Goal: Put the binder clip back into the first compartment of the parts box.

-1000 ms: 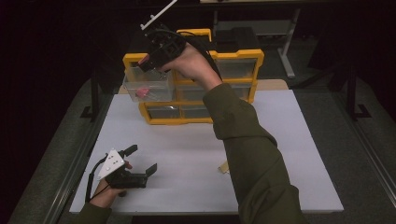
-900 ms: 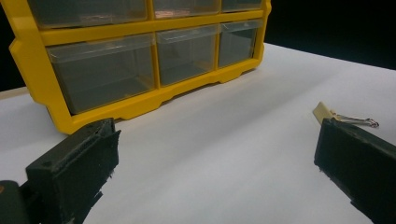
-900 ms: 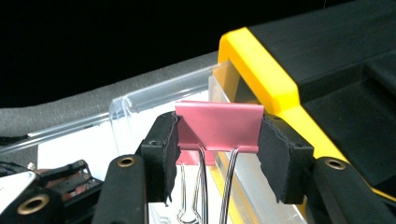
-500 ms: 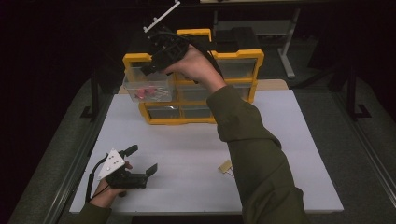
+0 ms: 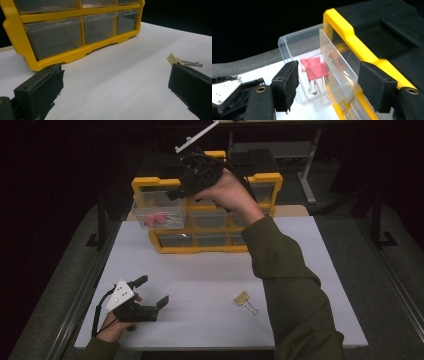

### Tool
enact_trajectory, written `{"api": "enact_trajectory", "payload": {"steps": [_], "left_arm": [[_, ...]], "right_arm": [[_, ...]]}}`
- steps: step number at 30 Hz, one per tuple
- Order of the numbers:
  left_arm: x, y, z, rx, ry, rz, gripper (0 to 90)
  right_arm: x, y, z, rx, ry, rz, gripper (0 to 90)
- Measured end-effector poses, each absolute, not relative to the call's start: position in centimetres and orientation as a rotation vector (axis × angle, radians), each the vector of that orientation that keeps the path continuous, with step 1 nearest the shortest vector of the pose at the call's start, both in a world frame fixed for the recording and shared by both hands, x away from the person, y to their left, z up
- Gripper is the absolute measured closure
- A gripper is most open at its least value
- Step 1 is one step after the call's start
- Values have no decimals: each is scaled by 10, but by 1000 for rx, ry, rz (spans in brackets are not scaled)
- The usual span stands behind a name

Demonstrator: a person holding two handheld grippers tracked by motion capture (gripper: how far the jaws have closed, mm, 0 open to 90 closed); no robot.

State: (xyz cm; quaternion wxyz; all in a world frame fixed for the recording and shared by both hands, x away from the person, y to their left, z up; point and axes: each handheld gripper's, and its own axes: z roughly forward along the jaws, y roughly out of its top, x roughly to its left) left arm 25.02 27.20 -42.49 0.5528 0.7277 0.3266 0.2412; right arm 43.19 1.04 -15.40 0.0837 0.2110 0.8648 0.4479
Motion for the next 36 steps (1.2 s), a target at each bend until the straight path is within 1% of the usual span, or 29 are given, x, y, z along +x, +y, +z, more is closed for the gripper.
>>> {"api": "enact_trajectory", "payload": {"steps": [2, 11, 19, 24, 36], "left_arm": [[250, 272, -425, 1720, 771, 570, 0], [250, 272, -425, 1724, 768, 571, 0], [250, 272, -425, 1727, 770, 571, 0], [250, 272, -425, 1732, 765, 572, 0], [251, 271, -426, 1710, 766, 569, 0]], "right_arm": [[430, 5, -156, 636, 2579, 1338, 300], [421, -12, -171, 655, 2595, 1270, 192], [413, -26, -186, 644, 2589, 1247, 117], [408, -35, -196, 661, 2587, 1259, 104], [395, -49, -225, 661, 2592, 1215, 115]]}}
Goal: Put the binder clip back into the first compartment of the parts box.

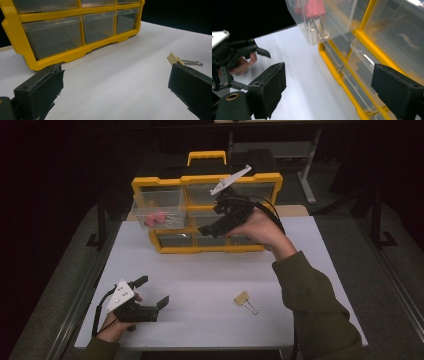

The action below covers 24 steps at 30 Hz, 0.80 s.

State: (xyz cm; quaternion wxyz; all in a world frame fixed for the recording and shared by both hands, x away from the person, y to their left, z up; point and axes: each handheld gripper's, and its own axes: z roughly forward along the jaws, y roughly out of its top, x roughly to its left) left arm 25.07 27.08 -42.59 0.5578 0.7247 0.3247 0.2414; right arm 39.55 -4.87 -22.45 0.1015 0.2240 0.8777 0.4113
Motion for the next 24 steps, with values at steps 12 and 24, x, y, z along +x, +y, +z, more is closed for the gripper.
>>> {"api": "enact_trajectory", "payload": {"steps": [12, 24], "left_arm": [[251, 270, -426, 1706, 768, 568, 0], [250, 271, -426, 1720, 770, 570, 0]], "right_arm": [[381, -64, -256, 693, 2586, 1189, 122], [371, -78, -285, 755, 2591, 1175, 127]]}}
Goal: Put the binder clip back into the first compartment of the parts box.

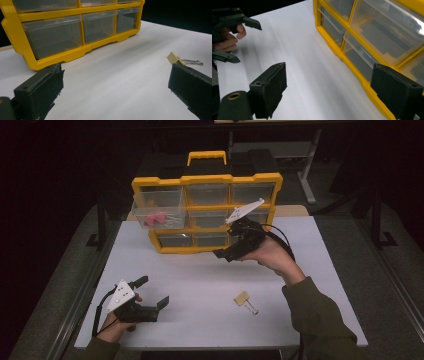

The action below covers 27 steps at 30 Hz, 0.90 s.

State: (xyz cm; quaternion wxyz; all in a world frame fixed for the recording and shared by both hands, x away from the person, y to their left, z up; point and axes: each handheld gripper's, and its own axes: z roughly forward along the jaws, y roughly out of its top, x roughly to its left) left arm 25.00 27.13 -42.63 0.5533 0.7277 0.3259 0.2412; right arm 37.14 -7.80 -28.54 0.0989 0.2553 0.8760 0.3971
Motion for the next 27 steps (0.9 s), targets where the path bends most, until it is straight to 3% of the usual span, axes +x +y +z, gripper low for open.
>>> {"api": "enact_trajectory", "payload": {"steps": [27], "left_arm": [[250, 270, -427, 1719, 770, 571, 0]], "right_arm": [[345, -100, -348, 884, 2586, 1132, 143]]}}
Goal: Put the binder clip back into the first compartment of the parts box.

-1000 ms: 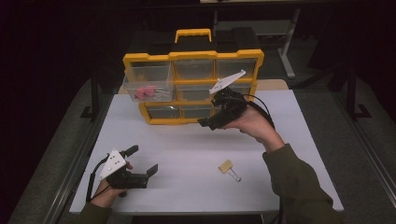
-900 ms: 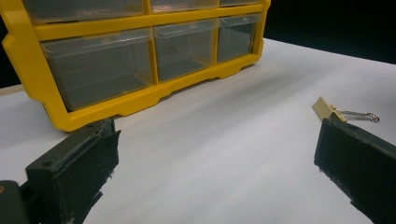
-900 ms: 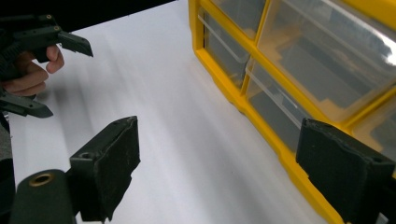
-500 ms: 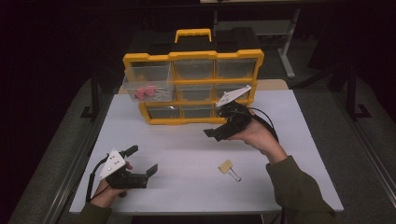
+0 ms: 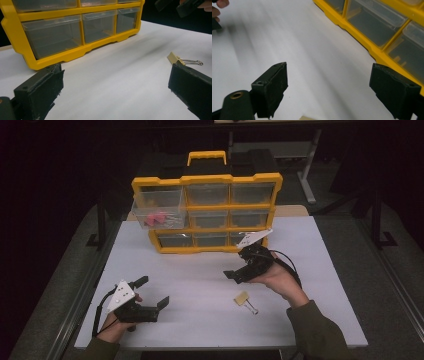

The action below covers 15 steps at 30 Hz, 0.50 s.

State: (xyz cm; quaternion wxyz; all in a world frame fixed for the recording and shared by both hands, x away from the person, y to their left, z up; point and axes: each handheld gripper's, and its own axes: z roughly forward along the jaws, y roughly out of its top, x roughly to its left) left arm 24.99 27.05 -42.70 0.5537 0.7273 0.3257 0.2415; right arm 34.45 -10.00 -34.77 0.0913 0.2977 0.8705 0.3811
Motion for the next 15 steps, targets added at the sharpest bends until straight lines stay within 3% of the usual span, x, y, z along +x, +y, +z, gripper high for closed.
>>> {"api": "enact_trajectory", "payload": {"steps": [15], "left_arm": [[250, 272, -426, 1723, 772, 574, 0]], "right_arm": [[329, -111, -383, 953, 2622, 1054, 168]]}}
